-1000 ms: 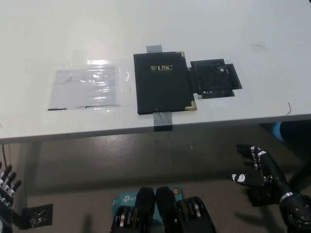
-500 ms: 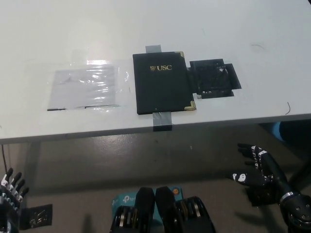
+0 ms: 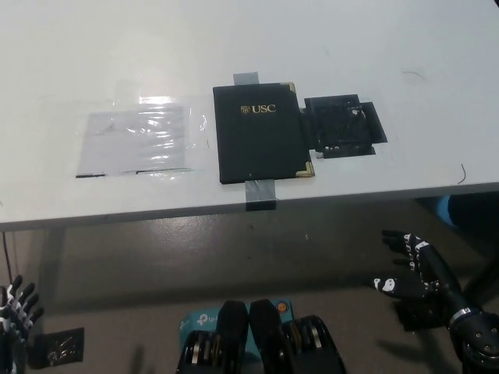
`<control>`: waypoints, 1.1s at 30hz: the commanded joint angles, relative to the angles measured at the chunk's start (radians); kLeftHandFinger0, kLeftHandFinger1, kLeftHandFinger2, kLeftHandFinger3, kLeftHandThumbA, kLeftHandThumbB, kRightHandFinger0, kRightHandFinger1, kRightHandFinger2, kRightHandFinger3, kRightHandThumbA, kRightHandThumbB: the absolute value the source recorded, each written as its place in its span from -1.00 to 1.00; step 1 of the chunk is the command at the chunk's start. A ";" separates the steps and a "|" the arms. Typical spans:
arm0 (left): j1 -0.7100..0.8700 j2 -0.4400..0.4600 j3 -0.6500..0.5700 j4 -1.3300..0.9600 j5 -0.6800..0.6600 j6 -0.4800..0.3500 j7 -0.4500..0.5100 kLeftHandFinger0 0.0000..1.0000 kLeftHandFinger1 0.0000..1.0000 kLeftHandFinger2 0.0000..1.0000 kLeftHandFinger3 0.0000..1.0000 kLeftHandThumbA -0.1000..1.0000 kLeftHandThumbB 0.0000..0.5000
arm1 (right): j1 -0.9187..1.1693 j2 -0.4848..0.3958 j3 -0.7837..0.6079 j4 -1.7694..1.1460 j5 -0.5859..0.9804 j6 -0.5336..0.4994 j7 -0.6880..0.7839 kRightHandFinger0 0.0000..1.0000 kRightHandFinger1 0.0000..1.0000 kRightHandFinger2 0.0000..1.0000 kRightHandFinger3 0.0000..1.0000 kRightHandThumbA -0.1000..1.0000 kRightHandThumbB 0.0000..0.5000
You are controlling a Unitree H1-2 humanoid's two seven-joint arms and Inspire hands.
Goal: The robot uses its left hand to push the cover of the diary kept in the middle of the desk towards the right to close it
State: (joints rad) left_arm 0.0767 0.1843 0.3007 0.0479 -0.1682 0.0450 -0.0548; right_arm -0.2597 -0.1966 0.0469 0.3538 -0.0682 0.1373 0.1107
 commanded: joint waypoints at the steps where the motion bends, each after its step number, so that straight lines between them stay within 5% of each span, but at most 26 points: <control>1: 0.012 0.004 0.023 -0.035 -0.023 -0.038 0.015 1.00 1.00 1.00 1.00 1.00 1.00 | -0.026 -0.001 -0.006 -0.016 -0.004 -0.007 -0.008 0.70 0.83 0.73 0.71 1.00 1.00; 33: 0.006 -0.004 0.044 -0.045 -0.043 0.011 0.021 1.00 1.00 1.00 1.00 1.00 1.00 | -0.025 0.005 -0.015 0.007 0.009 -0.035 -0.009 0.64 0.77 0.65 0.62 1.00 1.00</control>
State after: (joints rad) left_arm 0.0895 0.1656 0.3324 0.0249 -0.2043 0.0630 -0.0540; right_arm -0.2574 -0.1932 0.0442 0.3630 -0.0666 0.1355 0.1106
